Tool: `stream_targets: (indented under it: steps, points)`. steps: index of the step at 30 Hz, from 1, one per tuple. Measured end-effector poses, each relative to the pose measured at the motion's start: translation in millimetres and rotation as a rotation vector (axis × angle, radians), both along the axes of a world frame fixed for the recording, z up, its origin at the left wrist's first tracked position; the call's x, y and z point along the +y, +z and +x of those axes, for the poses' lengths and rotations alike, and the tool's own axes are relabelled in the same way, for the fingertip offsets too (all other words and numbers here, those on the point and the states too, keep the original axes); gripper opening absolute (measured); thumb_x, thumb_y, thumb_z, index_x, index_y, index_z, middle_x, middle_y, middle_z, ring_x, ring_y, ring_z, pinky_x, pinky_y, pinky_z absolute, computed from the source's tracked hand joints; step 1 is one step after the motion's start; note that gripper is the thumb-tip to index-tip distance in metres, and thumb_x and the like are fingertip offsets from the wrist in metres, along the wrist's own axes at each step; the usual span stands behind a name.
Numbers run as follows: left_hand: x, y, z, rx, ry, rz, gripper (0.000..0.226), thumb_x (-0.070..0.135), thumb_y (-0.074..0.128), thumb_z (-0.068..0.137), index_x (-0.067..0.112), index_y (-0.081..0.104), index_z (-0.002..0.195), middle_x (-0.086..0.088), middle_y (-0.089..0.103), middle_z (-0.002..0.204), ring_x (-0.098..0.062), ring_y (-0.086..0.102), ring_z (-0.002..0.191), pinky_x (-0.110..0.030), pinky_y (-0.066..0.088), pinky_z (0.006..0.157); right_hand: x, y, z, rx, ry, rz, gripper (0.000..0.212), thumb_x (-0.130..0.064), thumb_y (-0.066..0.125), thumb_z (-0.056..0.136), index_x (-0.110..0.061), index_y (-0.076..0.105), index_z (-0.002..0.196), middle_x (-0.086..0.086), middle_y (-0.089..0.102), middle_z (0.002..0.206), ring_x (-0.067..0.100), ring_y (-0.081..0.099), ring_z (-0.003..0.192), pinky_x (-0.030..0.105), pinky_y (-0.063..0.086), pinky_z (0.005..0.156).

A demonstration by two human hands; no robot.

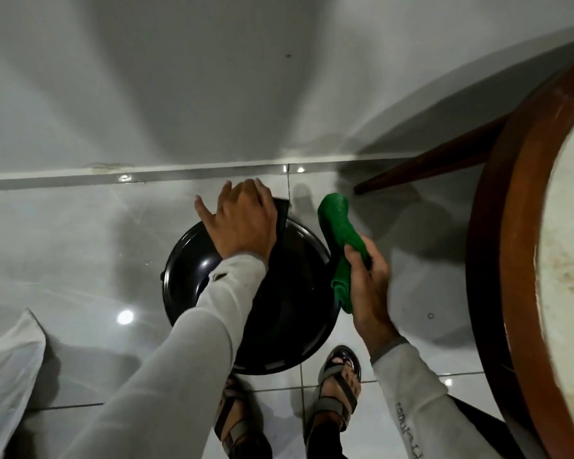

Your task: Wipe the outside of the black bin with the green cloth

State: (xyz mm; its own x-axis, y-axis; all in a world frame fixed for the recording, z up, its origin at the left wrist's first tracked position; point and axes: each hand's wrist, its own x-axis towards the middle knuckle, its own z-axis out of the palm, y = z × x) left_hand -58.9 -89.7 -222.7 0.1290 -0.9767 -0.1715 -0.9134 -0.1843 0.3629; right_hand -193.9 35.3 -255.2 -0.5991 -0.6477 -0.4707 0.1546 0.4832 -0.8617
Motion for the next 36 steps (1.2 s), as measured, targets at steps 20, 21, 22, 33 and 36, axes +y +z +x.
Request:
stream_targets:
  steps: [20, 21, 22, 33, 36]
  points:
    - [16, 132, 66, -0.301, -0.463, -0.351, 0.067, 0.057, 0.015, 0.11, 0.02, 0.019, 0.166, -0.016, 0.019, 0.174, -0.033, 0.019, 0.162, -0.062, 0.02, 0.129, -26, 169, 33, 0.954, 0.51, -0.079, 0.047, -0.017, 0.052, 0.101, -0.019, 0.052, 0.148, 0.018, 0.044, 0.16, 0.036, 0.047, 0.146, 0.051, 0.043, 0.116]
    - [17, 159, 61, -0.3, -0.477, -0.375, 0.067, 0.057, 0.014, 0.11, 0.021, 0.018, 0.166, -0.016, 0.018, 0.174, -0.033, 0.018, 0.162, -0.063, 0.019, 0.129, -22, 194, 25, 0.985, 0.506, -0.094, 0.048, -0.015, 0.053, 0.1, -0.018, 0.052, 0.148, 0.019, 0.045, 0.16, 0.038, 0.048, 0.145, 0.053, 0.044, 0.115]
    - [21, 190, 51, -0.293, -0.493, -0.41, 0.067, 0.058, 0.014, 0.11, 0.021, 0.017, 0.166, -0.016, 0.018, 0.174, -0.033, 0.018, 0.162, -0.063, 0.019, 0.129, -16, 224, 14, 1.023, 0.492, -0.104, 0.049, -0.012, 0.056, 0.099, -0.017, 0.052, 0.148, 0.02, 0.045, 0.159, 0.039, 0.049, 0.144, 0.054, 0.045, 0.114]
    - [93, 273, -110, -0.157, -0.731, -0.423, 0.067, 0.057, 0.02, 0.109, 0.019, 0.036, 0.161, -0.02, 0.034, 0.168, -0.038, 0.038, 0.154, -0.067, 0.032, 0.123, 89, 287, -142, 1.079, 0.388, 0.267, 0.073, -0.003, 0.07, 0.088, -0.019, 0.042, 0.154, 0.023, 0.038, 0.162, 0.046, 0.043, 0.146, 0.057, 0.037, 0.118]
    - [105, 254, -136, -0.225, -0.813, -0.367, 0.07, 0.06, 0.019, 0.108, 0.018, 0.038, 0.16, -0.019, 0.035, 0.168, -0.037, 0.037, 0.155, -0.067, 0.037, 0.119, 114, 256, -171, 1.038, 0.461, 0.402, 0.08, -0.006, 0.073, 0.087, -0.021, 0.037, 0.157, 0.022, 0.032, 0.165, 0.047, 0.039, 0.148, 0.06, 0.037, 0.12]
